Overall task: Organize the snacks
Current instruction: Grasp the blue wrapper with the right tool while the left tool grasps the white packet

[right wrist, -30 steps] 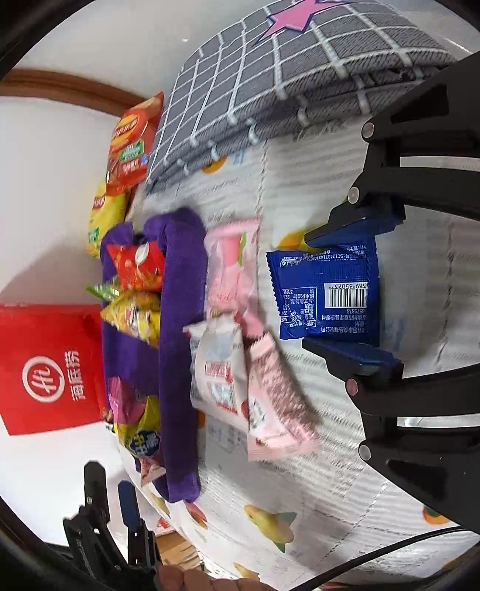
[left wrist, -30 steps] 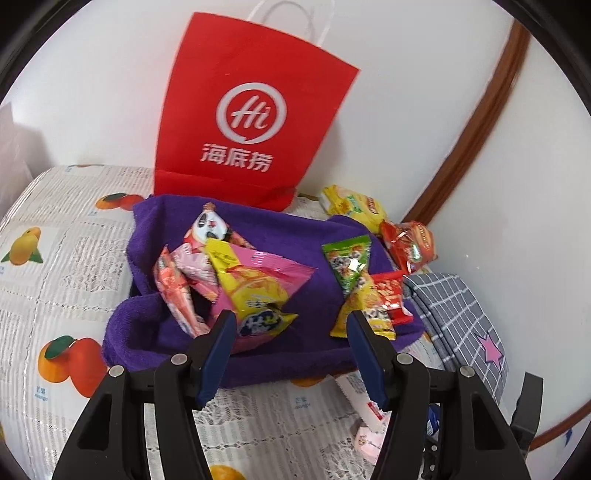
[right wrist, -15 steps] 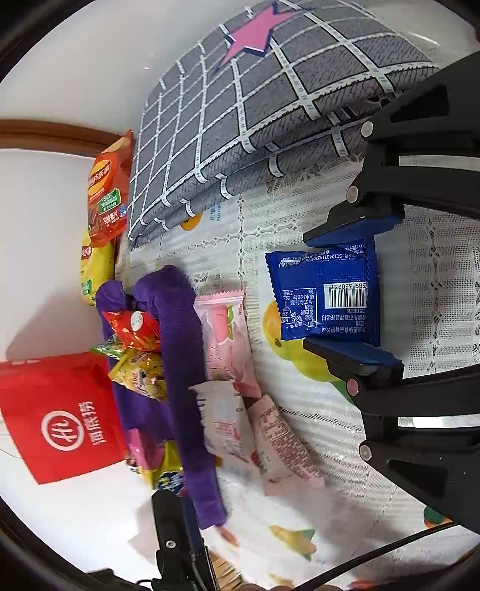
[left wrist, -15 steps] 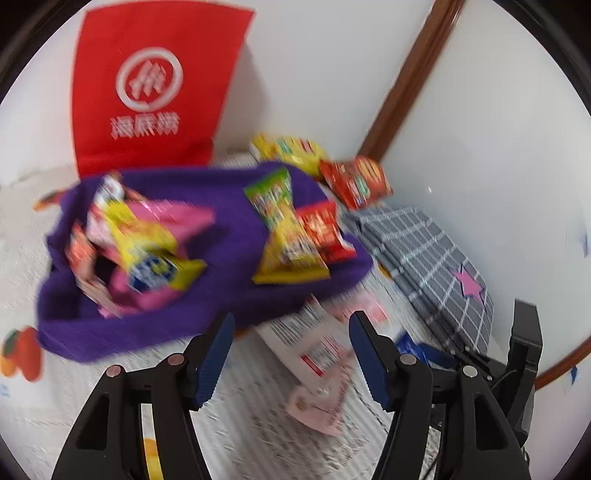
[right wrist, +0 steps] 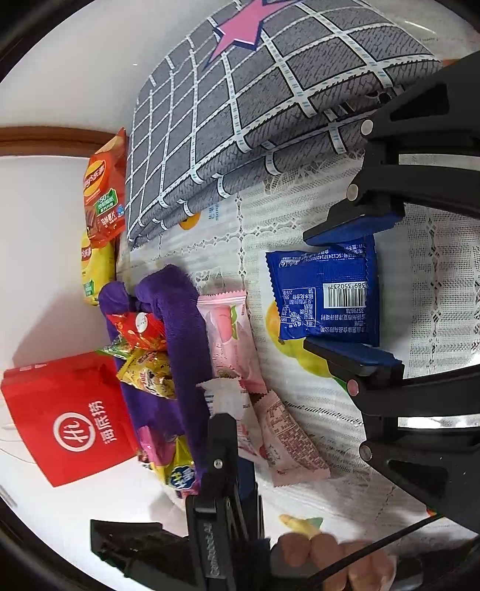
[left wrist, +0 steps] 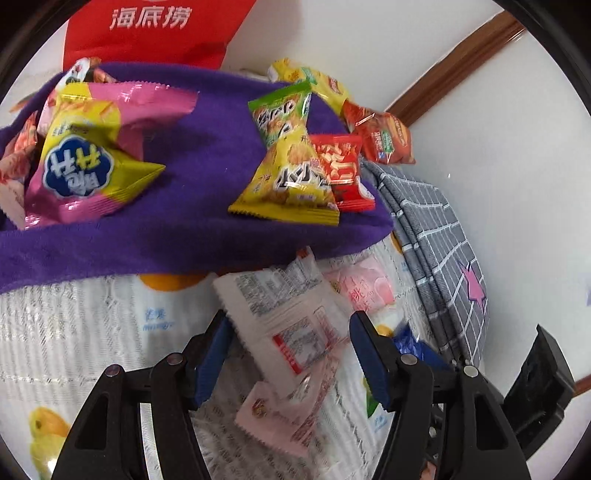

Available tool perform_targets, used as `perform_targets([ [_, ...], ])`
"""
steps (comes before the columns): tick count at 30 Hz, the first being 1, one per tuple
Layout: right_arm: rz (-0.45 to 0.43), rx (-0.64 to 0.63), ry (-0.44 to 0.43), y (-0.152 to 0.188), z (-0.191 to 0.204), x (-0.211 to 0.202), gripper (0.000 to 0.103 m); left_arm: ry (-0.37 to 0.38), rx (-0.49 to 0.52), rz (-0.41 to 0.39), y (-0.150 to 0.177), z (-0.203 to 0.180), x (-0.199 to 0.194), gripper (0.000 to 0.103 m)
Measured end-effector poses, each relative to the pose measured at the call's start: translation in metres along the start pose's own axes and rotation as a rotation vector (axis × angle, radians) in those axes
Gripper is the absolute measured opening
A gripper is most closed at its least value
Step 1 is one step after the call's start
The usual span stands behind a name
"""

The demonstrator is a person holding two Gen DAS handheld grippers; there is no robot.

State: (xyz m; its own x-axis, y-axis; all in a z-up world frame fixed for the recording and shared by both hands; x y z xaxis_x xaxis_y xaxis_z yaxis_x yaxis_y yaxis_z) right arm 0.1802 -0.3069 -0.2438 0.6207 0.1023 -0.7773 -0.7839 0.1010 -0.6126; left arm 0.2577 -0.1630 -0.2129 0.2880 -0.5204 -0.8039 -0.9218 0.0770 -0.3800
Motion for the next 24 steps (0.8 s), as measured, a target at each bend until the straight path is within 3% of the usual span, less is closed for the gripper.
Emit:
perform_targets([
  [9, -0.007, 0.032, -0.031, 0.0, -0.002, -0.001, 0.051, -0.076, -0.012, -0.049, -0.006, -0.009, 0.009, 0.061],
  [13, -0.004, 0.02, -0.016, 0.0, -0.001, -0.001, 0.051, -0.124, -0.01, -0.065, -0.008, -0.007, 0.009, 0.048],
  [19, -0.007, 0.028, -0.023, 0.0, -0.002, -0.001, 0.05, -0.069, -0.038, -0.057, -0.007, -0.005, 0.007, 0.034],
  [24, -0.009, 0.037, -0.031, -0.001, -0.004, -0.001, 0.05, -0.066, -0.021, -0.091, -0.007, -0.007, -0.004, 0.026],
])
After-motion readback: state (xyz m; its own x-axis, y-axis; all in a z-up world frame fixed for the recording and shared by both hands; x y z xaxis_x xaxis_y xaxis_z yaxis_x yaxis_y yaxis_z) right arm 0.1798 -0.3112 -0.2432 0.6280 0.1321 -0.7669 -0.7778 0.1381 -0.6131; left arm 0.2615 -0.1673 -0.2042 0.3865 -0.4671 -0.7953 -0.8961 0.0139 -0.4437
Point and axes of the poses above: each gripper's, at about its wrist camera, not at the fingertips, and x roughly the way its jaws point, z to its left, y to its underside, the point moved 6 cm from there along x, roughly the way its jaws point, and after that the axes turned 2 degrees about z, right-handed, at the moved point
